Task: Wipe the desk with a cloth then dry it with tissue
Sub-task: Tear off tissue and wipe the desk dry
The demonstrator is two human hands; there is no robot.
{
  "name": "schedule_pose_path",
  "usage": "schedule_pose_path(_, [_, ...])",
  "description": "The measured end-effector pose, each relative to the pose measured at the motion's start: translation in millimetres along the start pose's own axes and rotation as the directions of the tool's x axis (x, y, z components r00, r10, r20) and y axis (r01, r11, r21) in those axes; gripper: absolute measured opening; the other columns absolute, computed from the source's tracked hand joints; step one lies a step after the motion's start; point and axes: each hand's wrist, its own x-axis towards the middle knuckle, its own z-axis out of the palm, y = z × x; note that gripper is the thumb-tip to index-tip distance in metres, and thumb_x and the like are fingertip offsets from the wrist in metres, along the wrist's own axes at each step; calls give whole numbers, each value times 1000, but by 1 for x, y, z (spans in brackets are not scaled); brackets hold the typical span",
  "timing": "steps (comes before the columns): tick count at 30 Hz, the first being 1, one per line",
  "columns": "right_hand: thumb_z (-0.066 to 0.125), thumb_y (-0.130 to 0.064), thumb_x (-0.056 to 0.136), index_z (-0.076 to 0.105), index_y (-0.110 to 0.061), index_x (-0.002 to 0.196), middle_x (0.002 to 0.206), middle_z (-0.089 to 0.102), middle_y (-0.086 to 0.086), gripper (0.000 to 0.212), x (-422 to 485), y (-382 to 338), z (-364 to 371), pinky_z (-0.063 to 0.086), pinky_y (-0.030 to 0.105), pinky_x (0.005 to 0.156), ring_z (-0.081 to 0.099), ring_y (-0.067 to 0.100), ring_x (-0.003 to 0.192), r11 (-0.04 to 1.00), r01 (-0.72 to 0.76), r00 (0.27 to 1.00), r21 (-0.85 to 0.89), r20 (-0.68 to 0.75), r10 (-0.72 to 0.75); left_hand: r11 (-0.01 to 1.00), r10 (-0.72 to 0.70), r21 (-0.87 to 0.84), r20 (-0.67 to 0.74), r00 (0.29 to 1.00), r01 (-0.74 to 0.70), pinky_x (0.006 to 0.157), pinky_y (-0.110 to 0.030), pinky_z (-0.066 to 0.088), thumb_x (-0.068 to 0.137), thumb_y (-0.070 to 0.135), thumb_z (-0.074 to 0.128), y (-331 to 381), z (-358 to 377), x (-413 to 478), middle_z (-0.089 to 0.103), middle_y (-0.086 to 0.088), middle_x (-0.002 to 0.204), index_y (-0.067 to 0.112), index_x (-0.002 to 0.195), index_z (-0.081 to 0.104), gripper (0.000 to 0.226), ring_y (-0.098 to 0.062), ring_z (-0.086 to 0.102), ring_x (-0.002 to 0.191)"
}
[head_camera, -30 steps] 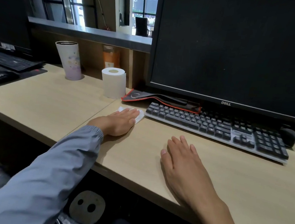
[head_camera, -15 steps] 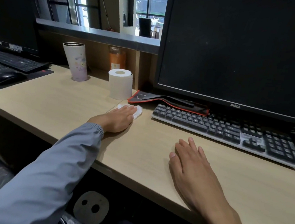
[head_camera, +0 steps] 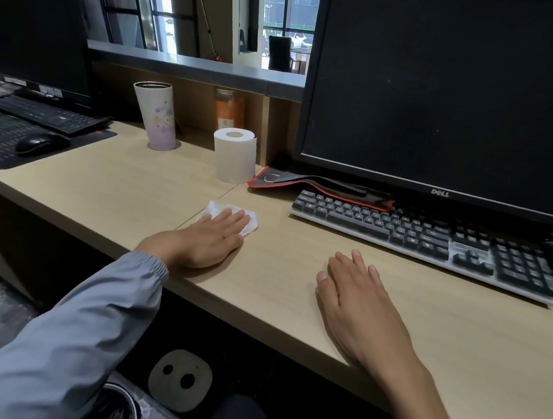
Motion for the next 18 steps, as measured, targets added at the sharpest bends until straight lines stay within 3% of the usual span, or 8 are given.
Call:
schedule_pose_path(6, [17,-50,109,46,-20,139,160,41,-2,51,-3,-2,0,4,35,130,2,10,160,997,-48,997,58,-57,51,999,50,15,19,999,-51,130,-39,-10,112,40,11,46,14,-17,-18,7,174,23,166,-10,61,-9,-21,158])
schedule_pose_path(10, [21,-41,110,33,-18,159,169,30,-1,55,-5,-4,-4,0,28,128,1,7,159,993,-63,993,98,-89,72,993,116,17,27,993,-117,130,-38,-11,110,45,12,89,25,-24,-20,8,173,23,165,-12,64,-6,-23,157])
schedule_pose_path(18, [27,-24,111,31,-18,161,170,28,0,51,-9,0,-13,4,23,123,10,8,158,972,-125,978,199,-140,154,971,232,66,7,973,-232,130,-38,-12,109,49,11,151,50,-33,-21,8,172,24,165,-13,66,-7,-23,157])
